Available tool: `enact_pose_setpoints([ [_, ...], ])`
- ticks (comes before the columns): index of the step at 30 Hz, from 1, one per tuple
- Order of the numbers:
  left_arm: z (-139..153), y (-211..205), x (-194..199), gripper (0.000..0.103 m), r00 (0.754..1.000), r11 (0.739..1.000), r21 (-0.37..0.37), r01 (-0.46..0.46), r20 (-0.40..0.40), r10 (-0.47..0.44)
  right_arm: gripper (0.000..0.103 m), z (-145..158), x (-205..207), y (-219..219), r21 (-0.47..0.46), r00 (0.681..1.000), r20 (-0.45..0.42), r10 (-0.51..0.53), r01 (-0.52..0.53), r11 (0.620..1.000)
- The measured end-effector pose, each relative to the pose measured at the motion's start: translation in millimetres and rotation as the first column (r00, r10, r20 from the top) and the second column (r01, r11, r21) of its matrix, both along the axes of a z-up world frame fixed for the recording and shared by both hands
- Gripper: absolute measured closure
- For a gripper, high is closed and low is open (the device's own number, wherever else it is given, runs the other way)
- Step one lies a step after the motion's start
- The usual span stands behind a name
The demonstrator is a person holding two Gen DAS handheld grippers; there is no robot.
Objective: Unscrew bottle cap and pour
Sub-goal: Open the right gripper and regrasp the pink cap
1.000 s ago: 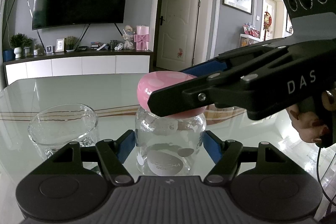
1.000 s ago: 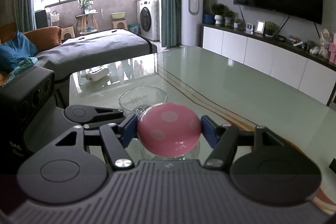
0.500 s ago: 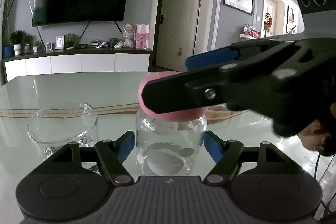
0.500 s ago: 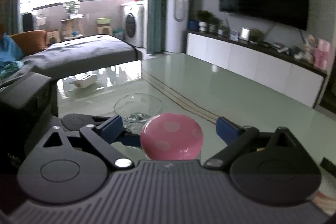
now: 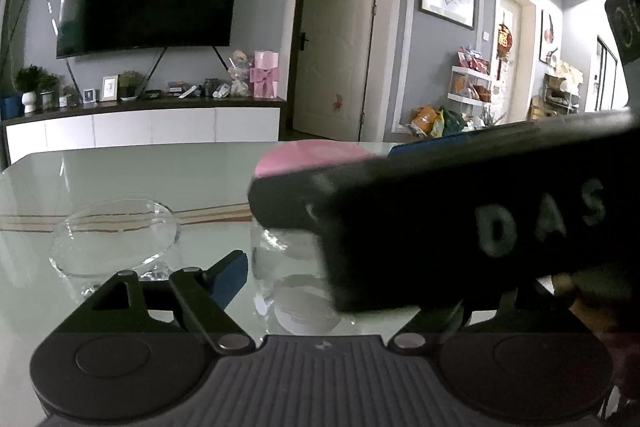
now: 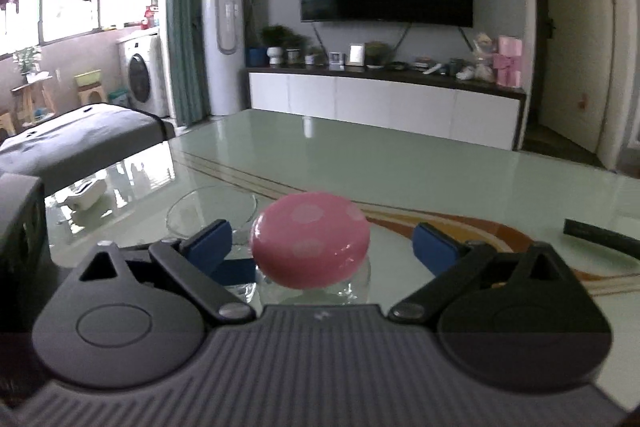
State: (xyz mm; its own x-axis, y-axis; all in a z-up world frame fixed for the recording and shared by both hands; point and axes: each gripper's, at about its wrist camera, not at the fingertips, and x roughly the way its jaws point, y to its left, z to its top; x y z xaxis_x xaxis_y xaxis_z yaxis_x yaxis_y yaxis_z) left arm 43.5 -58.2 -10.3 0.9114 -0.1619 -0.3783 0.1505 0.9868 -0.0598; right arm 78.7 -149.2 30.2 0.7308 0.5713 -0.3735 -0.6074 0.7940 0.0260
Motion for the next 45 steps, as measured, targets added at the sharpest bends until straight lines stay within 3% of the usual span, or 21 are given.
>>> enact_pose_setpoints([
  [10, 1.2, -1.3, 0.2, 0.02, 1.0, 1.0, 0.016, -0.004, 0.0, 0.004, 0.012, -7.0, -12.1, 15.6, -0.066, 0.996, 0.077, -0.046, 0.051, 0.996],
  [17, 2.1, 0.1, -0.1, 0.022, 1.0, 1.0, 0.016, -0.009, -0.003, 0.009, 0.014, -9.3, -7.3, 17.1, -0.066, 0.996, 0.064, -0.06, 0.065, 0.996],
  [30, 2.2, -1.6, -1.4, 0.028, 1.0, 1.0, 0.02, -0.024, -0.006, 0.025, 0.036, -9.1, -5.9, 23.0, -0.068, 0.998, 0.034, -0.049, 0.051, 0.996],
  [45, 2.1, 0.2, -2.4, 0.029, 1.0, 0.999, 0.02, -0.028, -0.005, 0.028, 0.037, -9.2, -10.4, 21.9, -0.073, 0.999, 0.048, -0.023, 0.027, 0.997],
])
